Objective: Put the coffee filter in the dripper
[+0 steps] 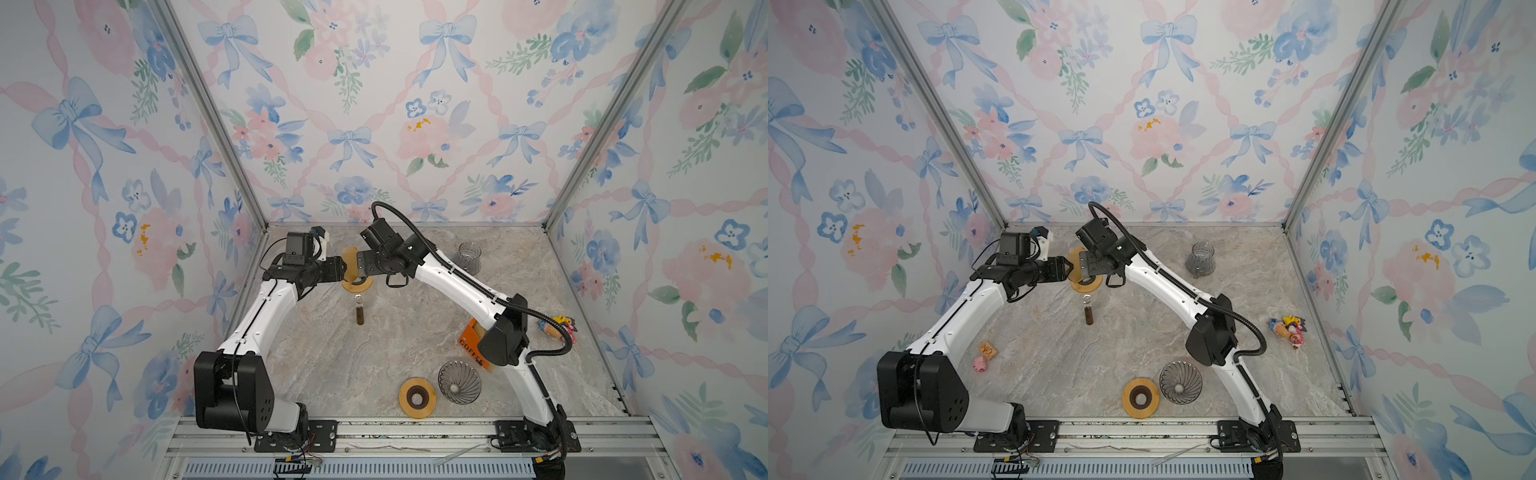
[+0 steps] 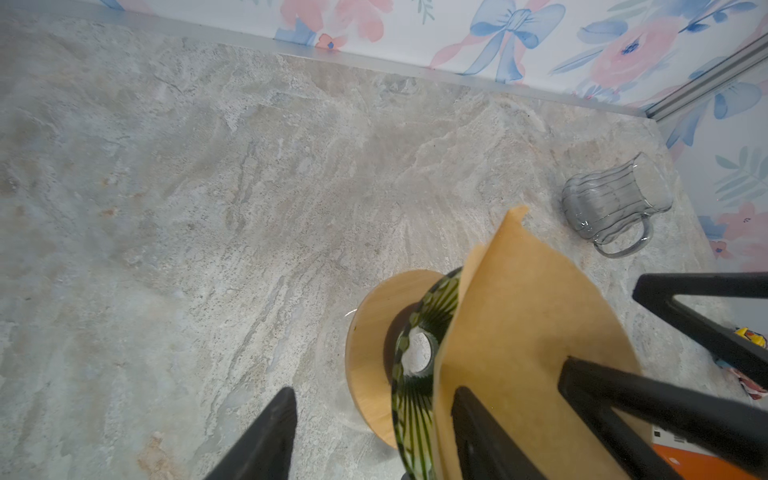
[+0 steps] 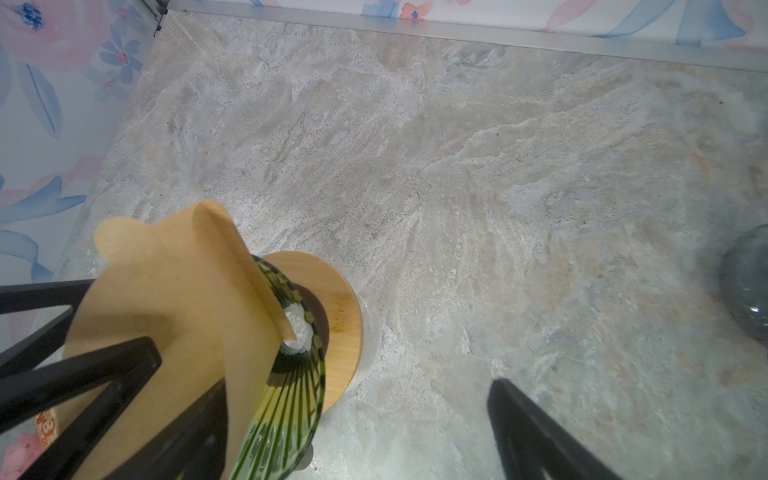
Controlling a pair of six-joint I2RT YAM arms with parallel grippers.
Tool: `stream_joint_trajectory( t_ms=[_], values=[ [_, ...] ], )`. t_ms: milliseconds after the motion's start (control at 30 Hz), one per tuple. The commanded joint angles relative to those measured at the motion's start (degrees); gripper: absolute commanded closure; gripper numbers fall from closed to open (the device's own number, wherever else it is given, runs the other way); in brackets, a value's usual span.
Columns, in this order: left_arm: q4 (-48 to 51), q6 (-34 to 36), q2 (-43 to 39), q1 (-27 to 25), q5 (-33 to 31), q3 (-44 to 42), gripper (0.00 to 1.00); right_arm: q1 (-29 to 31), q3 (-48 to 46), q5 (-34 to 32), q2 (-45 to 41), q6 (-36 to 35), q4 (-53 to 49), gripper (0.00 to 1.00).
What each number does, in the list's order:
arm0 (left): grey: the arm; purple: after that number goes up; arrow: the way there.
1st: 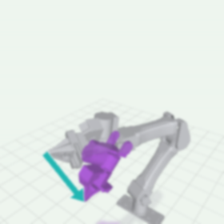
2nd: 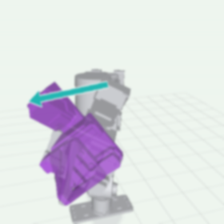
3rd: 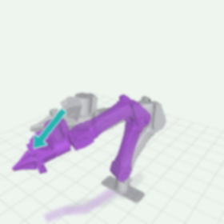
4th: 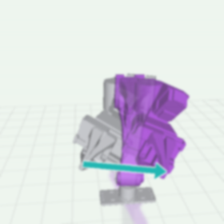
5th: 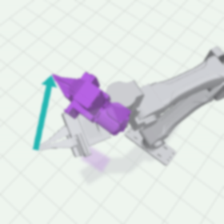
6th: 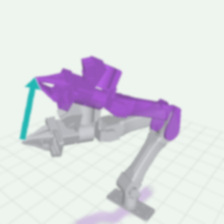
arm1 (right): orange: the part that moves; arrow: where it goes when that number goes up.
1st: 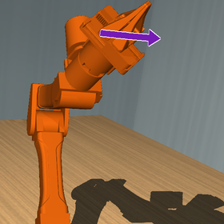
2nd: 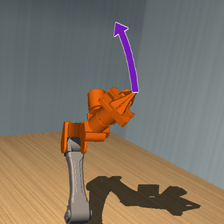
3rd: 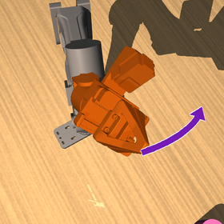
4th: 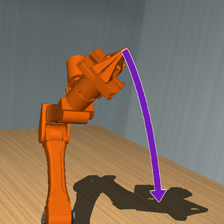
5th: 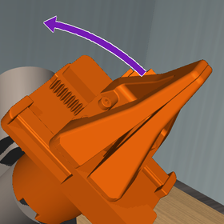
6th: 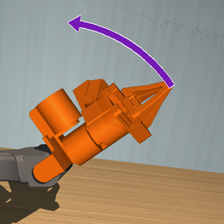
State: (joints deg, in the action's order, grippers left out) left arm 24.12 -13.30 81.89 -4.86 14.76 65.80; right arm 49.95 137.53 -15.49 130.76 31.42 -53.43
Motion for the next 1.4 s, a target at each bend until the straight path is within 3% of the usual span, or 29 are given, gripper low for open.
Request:
stream_joint_trajectory(
  t_ms=[0, 700, 967, 1367],
  values=[
    [1.1, 0.6, 0.9, 0.1, -1.1, 1.3, 0.38, -0.9, -0.4, -1.1, 0.9, 0.9, -2.2, 0.04],
    [1.1, 0.7, 3.7, 0.3, -0.5, 3.0, 0.35, -2.8, -3.3, 1.5, 1.0, 1.7, -0.5, 0.04],
    [1.2, 0.5, 4.3, 0.6, -0.7, 3.1, 0.35, -2.6, -10.1, 7.0, -3.3, -0.4, 9.3, 0.04],
    [1.1, 0.1, 4.8, 0.8, -1.1, 3.4, 0.35, -2.6, -8.3, 6.4, -2.2, -0.8, 9.0, 0.04]
  ],
)
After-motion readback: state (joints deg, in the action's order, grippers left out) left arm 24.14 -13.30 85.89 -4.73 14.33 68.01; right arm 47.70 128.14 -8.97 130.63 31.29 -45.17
